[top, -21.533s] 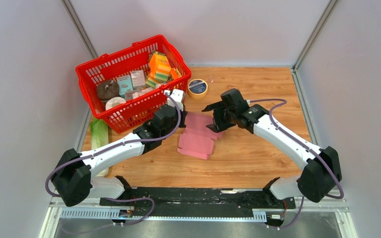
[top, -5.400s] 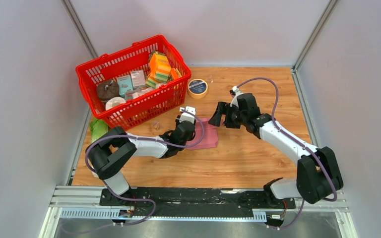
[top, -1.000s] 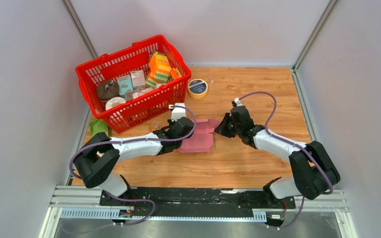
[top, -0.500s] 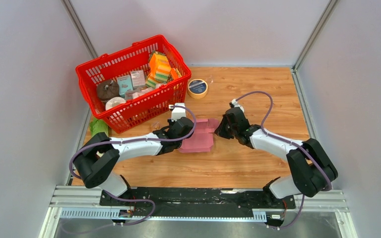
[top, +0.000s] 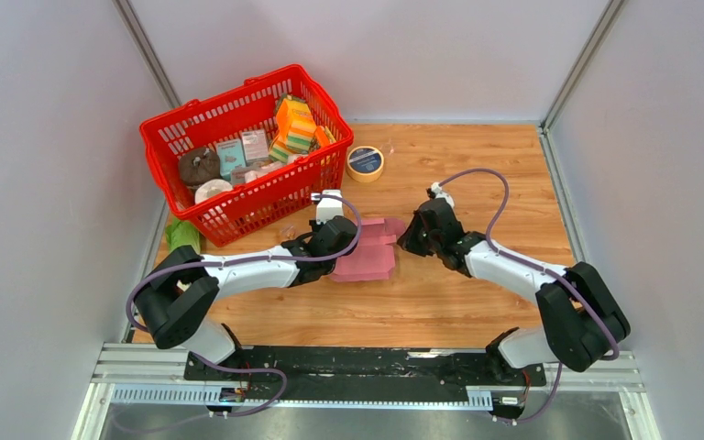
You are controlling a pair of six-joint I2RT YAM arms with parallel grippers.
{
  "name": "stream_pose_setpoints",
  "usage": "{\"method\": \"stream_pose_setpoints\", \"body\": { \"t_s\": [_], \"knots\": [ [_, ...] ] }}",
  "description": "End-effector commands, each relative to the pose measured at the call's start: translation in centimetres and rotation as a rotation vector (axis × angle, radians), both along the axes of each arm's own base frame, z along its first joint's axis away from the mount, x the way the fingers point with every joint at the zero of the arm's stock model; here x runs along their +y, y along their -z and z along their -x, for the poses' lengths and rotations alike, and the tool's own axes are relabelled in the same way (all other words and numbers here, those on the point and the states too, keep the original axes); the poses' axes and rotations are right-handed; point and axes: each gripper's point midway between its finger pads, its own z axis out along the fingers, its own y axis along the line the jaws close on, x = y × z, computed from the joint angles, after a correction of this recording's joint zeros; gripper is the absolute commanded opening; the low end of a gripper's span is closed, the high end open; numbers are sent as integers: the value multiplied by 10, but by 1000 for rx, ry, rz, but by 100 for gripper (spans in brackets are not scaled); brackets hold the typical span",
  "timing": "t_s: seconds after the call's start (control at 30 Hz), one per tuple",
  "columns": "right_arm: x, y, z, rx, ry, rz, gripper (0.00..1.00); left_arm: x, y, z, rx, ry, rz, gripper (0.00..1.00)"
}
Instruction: Fold the paper box
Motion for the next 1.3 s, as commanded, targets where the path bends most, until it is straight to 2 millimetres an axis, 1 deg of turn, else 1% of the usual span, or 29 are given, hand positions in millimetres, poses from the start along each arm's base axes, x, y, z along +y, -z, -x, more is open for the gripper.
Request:
{"method": "stream_pose_setpoints", "body": {
  "t_s": [0.0, 0.17, 0.37, 0.43, 0.47, 0.53, 0.57, 0.63, 0.67, 0.77, 0.83, 0.93, 0.97, 1.0, 1.03, 1.1, 1.13, 1.2, 1.23, 1.27],
  "knots": [
    [22, -25, -14, -96, -23, -77, 0, -3, -14, -1, -24, -2, 55, 0],
    [35, -35, -16, -121, -45, -87, 0, -1, -13, 0, -25, -5, 57, 0],
    [44, -27, -16, -99, -54, -85, 0, -2, -12, 1, -22, -6, 68, 0],
    [50, -27, -16, -104, -62, -91, 0, -2, -13, 1, -21, -3, 69, 0],
    [51, -22, -16, -91, -65, -85, 0, -2, -13, 1, -21, -4, 74, 0],
    [55, -17, -17, -77, -66, -87, 0, -3, -13, 1, -20, -4, 82, 0],
    [57, -9, -17, -57, -70, -84, 0, -3, -11, 2, -17, -4, 81, 0],
    [59, -3, -17, -46, -68, -90, 0, -4, -8, 2, -10, -7, 86, 0],
    [64, 1, -14, -28, -88, -107, 0, -5, -5, 2, -3, -7, 84, 0],
    [69, 4, -12, -22, -106, -117, 0, -8, -2, 2, 6, -5, 86, 0],
    [69, 14, -9, 8, -118, -94, 0, -8, 0, 2, 6, -14, 83, 0],
    [68, 19, -6, 25, -147, -67, 0, -8, 3, 1, 1, -19, 63, 0],
    [69, 17, -6, 25, -156, -59, 0, -8, 7, 1, 5, -19, 48, 0],
    [66, 16, -2, 36, -165, -45, 0, -4, 9, 1, 3, -30, 29, 0],
    [65, 11, -2, 16, -181, -38, 2, -1, 11, 1, 3, -34, 16, 0],
    [54, 12, 9, 56, -191, 12, 6, 6, 16, 2, 0, -45, -16, 0],
    [51, 0, 11, 33, -201, 15, 13, 9, 17, 3, -3, -43, -32, 0],
    [39, -3, 20, 30, -247, 79, 21, 17, 22, 5, -6, -41, -65, 0],
    [36, -13, 23, 7, -261, 85, 32, 18, 22, 6, -9, -35, -72, 0],
    [31, -15, 26, -13, -294, 113, 38, 19, 23, 6, -12, -29, -79, 0]
  ]
}}
